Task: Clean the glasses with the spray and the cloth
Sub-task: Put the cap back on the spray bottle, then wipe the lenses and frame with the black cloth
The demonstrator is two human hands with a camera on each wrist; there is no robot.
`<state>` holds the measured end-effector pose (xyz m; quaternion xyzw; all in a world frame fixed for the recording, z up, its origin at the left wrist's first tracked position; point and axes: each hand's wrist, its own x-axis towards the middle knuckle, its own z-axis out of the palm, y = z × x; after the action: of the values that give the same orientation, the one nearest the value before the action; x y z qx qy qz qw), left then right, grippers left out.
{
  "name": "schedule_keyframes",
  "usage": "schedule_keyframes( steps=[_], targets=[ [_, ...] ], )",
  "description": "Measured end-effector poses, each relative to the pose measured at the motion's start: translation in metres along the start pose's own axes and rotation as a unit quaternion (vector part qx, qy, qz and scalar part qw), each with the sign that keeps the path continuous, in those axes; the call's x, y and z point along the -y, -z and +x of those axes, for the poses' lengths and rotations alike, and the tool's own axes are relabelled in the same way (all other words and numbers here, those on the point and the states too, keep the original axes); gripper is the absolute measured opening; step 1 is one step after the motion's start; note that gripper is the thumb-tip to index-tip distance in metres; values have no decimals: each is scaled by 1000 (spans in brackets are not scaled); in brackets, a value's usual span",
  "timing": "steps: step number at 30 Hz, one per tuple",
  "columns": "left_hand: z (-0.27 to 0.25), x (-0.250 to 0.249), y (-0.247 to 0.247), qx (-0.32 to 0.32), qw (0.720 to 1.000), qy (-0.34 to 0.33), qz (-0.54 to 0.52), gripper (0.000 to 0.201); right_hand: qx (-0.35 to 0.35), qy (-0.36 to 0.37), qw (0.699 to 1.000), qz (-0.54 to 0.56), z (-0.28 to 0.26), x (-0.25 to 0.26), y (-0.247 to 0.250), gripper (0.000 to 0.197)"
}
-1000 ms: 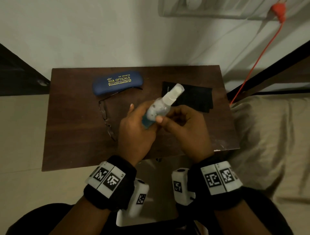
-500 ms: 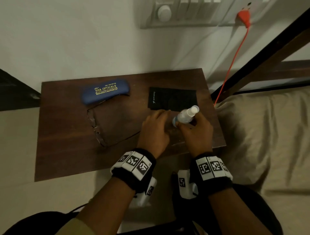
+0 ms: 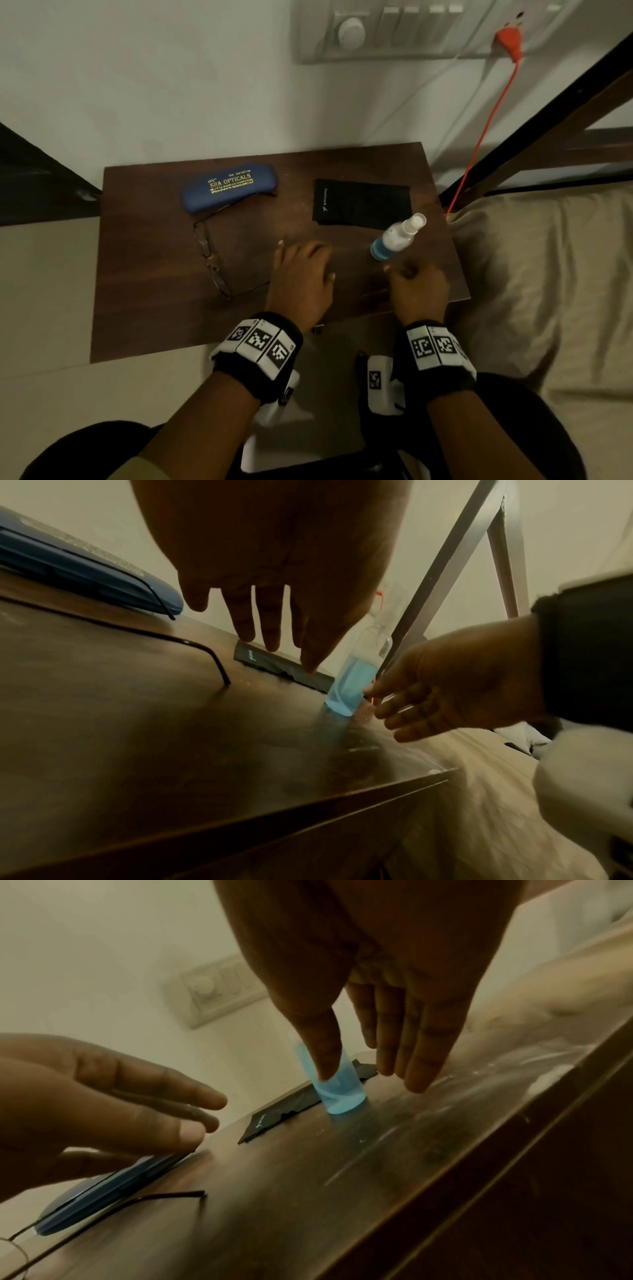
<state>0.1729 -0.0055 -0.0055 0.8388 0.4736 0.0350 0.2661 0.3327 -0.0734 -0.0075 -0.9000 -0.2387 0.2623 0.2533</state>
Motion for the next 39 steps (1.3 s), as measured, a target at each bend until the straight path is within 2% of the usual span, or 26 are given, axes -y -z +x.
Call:
schedule_keyframes(
  steps=[4,7,10,14,19,21,24,30,34,39],
  targets=[
    [-15,22,18,-43,999,2,11,34,51,-8,998,-20,-20,2,-12,20],
    [-21,48,38,-81,996,6,37,26,102,61,991,-63,-35,19,-28,18],
    [-25,79,65,-118,989,8,90,26,108,126,980,-111,-36,50,-42,15],
    [-34,116,91,-85,981,0,177,30,64,170,976,-124,-16,92,-54,15],
    [-34,134,88,1,965,-32,259,33,30,151,977,-146,18,113,-61,28],
    [-32,136,82,2,959,-57,276,25,30,130,978,-158,30,115,-65,38],
    [-28,136,74,-3,951,-75,299,27,32,115,976,-184,45,115,-71,45],
    [-30,134,72,6,938,-107,330,6,44,139,962,-232,68,111,-76,65],
    [-32,131,72,26,933,-113,341,8,46,152,952,-263,76,113,-76,61],
    [-31,135,69,16,940,-128,315,16,47,175,940,-289,73,115,-77,33]
  ],
)
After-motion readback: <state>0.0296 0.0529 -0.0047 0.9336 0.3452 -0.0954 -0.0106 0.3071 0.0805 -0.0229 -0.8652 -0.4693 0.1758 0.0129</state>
